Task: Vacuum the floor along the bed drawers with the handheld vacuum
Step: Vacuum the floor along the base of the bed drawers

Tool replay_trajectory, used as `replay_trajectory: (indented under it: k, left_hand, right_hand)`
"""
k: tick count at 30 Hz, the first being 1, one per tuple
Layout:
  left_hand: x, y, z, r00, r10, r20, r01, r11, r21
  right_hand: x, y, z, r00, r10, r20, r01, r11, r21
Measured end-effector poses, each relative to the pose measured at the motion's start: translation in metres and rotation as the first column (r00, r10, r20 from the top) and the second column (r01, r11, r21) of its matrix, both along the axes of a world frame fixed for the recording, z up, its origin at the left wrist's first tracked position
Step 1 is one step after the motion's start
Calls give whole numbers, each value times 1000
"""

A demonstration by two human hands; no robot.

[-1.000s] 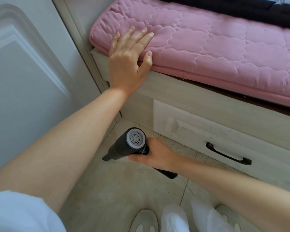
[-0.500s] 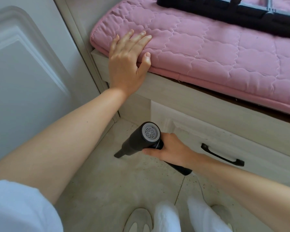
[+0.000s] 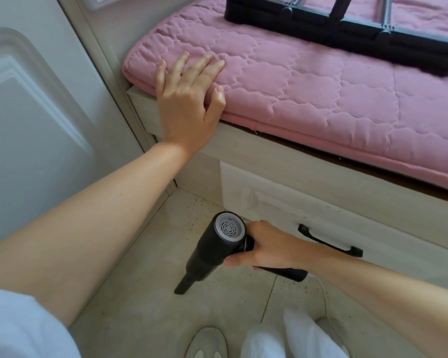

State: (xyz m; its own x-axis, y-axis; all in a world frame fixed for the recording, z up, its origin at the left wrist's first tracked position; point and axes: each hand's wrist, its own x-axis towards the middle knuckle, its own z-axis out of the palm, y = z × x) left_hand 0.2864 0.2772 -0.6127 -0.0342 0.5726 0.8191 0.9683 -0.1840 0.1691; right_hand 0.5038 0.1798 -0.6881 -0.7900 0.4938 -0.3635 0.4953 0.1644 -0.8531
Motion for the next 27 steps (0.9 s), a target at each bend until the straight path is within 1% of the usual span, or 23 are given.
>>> replay_trajectory:
  k: [4,7,9,13,17,23,27]
  left_hand:
    - [13,4,3,995,-40,-89,43,999,29]
    - [18,6,1,994,-38,-105,44,998,51]
    - [19,6,-3,994,-27,-103,34,998,61]
    - [19,7,-6,996,-29,-84,35,997,75]
    - [19,7,-7,997,-32,-77,38,996,80]
    - [13,8,-9,981,-9,-194,26,996,84]
    - [12,9,-9,977,-6,-213,25,996,87]
  right_hand:
    - [-4,3,-5,998,-57,8,56,994,93]
    - [-6,7,-9,991,-130,13,127,983,133]
    - [-7,10,-10,988,-151,13,147,978,147]
    - [-7,8,-12,991,-135,8,134,987,89]
    - [-10,2,-15,991,-133,-15,134,988,81]
    - [-18,9,-21,979,-200,-29,201,956,214]
    - [-22,12,-25,957,-284,-62,290,924,249]
